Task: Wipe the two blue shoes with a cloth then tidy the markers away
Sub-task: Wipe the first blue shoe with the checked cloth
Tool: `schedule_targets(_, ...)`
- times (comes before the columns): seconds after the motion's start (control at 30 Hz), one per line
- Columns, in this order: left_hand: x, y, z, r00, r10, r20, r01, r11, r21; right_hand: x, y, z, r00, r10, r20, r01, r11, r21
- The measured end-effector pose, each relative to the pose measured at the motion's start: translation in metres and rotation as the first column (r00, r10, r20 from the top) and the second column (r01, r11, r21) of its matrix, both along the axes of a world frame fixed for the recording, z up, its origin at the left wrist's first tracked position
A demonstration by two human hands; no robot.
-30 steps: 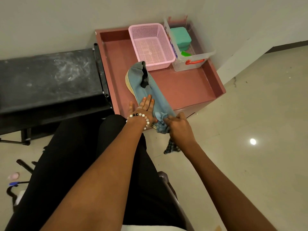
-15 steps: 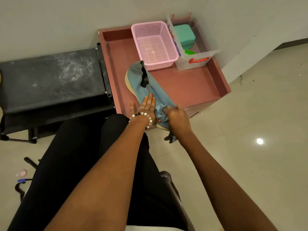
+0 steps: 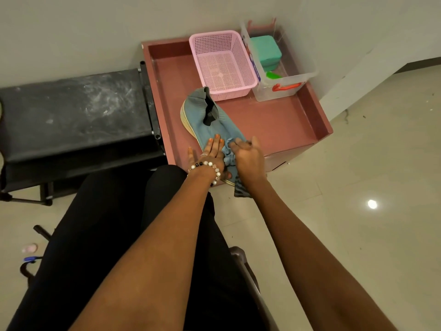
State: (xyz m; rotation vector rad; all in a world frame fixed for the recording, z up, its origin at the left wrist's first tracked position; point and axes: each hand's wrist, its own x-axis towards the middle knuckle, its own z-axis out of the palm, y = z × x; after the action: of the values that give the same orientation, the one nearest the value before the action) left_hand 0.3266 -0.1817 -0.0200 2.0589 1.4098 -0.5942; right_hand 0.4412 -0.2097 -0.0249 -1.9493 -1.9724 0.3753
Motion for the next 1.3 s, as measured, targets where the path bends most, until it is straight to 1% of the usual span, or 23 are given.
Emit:
schedule_targets(0.03, 0.000, 0.000, 0.000, 1.000, 0.009, 0.002, -0.009, 1.000, -0.008, 0.001, 0.005, -0.005, 0.992, 0.008, 0.122, -0.012, 0.999, 0.032)
schedule_targets(0.07, 0.001, 0.001, 0.000, 1.000, 0.015, 0.005, -0.015, 1.000, -0.010, 0.001, 0.006, -0.004, 0.984, 0.021, 0.177, -0.020, 1.000, -0.010)
schedule_targets(0.13, 0.001, 0.000, -0.002, 1.000, 0.019, 0.010, -0.019, 1.000, 0.002, 0.005, 0.001, -0.009, 0.977, 0.054, 0.205, -0.049, 0.998, -0.027)
schedule_targets(0.27, 0.000, -0.003, -0.006, 1.000, 0.000, -0.007, 0.000, 0.999, 0.055, 0.002, -0.007, 0.006, 0.965, 0.020, 0.260, -0.046, 0.995, 0.093)
schedule_targets(0.3, 0.000, -0.004, -0.006, 1.000, 0.000, -0.006, 0.000, 0.998, 0.070, 0.003, -0.015, 0.007, 0.964, 0.036, 0.263, -0.059, 0.995, 0.078)
schedule_targets(0.33, 0.000, -0.005, -0.007, 1.000, 0.004, 0.005, -0.005, 0.997, 0.079, 0.005, -0.027, 0.007, 0.972, 0.035, 0.232, -0.042, 0.999, 0.028)
schedule_targets(0.37, 0.000, -0.006, -0.007, 1.000, 0.010, 0.021, -0.012, 0.996, 0.087, 0.007, -0.040, 0.007, 0.985, 0.006, 0.174, 0.006, 0.998, -0.068)
schedule_targets(0.43, 0.001, -0.008, -0.006, 0.999, 0.009, 0.036, -0.013, 0.994, 0.104, 0.010, -0.061, 0.010, 0.991, -0.128, -0.038, 0.119, 0.974, -0.195)
schedule_targets(0.47, 0.001, -0.008, -0.005, 0.999, 0.004, 0.038, -0.009, 0.994, 0.111, 0.011, -0.068, 0.010, 0.976, -0.183, -0.116, 0.157, 0.966, -0.205)
schedule_targets(0.53, 0.001, -0.005, -0.005, 0.999, -0.006, 0.039, 0.002, 0.994, 0.107, 0.012, -0.066, 0.003, 0.960, -0.230, -0.158, 0.206, 0.966, -0.158)
schedule_targets(0.57, 0.001, -0.003, -0.005, 0.999, -0.010, 0.037, 0.006, 0.995, 0.097, 0.012, -0.061, 0.000, 0.942, -0.240, -0.233, 0.214, 0.968, -0.132)
schedule_targets(0.63, 0.000, 0.001, -0.007, 0.999, -0.019, 0.033, 0.016, 0.997, 0.073, 0.007, -0.039, -0.003, 0.989, -0.121, -0.085, 0.121, 0.993, -0.002)
schedule_targets(0.67, -0.001, 0.003, -0.008, 0.999, -0.021, 0.032, 0.019, 0.998, 0.059, 0.007, -0.027, -0.008, 0.999, -0.050, 0.009, 0.049, 0.998, 0.043)
schedule_targets(0.7, -0.001, 0.005, -0.009, 0.999, -0.019, 0.034, 0.018, 0.999, 0.043, 0.007, -0.015, -0.014, 0.998, -0.006, 0.058, 0.002, 0.997, 0.078)
schedule_targets(0.77, 0.000, 0.008, -0.013, 0.999, -0.018, 0.028, 0.017, 1.000, 0.012, 0.005, 0.008, -0.018, 0.994, -0.011, 0.109, 0.009, 1.000, 0.016)
schedule_targets(0.8, 0.001, 0.009, -0.013, 1.000, -0.028, 0.010, 0.028, 1.000, 0.004, 0.006, 0.015, -0.022, 0.999, 0.015, 0.045, -0.013, 0.999, -0.044)
schedule_targets(0.9, 0.001, 0.009, -0.011, 0.997, -0.058, -0.049, 0.059, 0.998, 0.008, 0.007, 0.030, -0.033, 0.994, -0.009, 0.108, 0.008, 1.000, 0.008)
schedule_targets(0.93, 0.001, 0.008, -0.009, 0.997, -0.062, -0.054, 0.064, 0.998, 0.025, 0.008, 0.033, -0.038, 0.981, -0.039, 0.191, 0.012, 0.989, 0.144)
schedule_targets(1.0, -0.001, 0.003, -0.003, 0.997, -0.057, -0.045, 0.059, 0.997, 0.054, 0.007, 0.028, -0.037, 0.986, -0.029, 0.163, 0.009, 0.992, 0.124)
schedule_targets(1.07, -0.002, 0.000, -0.005, 0.998, -0.050, -0.036, 0.053, 0.995, 0.089, 0.010, 0.017, -0.033, 0.983, -0.011, 0.184, -0.018, 0.988, 0.154)
schedule_targets(1.17, -0.004, 0.000, -0.010, 0.998, -0.048, -0.043, 0.054, 0.987, 0.150, 0.021, -0.012, -0.023, 0.944, 0.023, 0.328, -0.098, 0.972, 0.215)
schedule_targets(1.23, -0.004, 0.001, -0.009, 0.998, -0.041, -0.044, 0.047, 0.988, 0.144, 0.024, -0.039, -0.017, 0.942, 0.087, 0.324, -0.140, 0.980, 0.143)
schedule_targets(1.3, -0.004, 0.003, -0.006, 0.998, -0.045, -0.046, 0.050, 0.990, 0.133, 0.031, -0.054, -0.020, 0.920, 0.126, 0.371, -0.141, 0.990, 0.013)
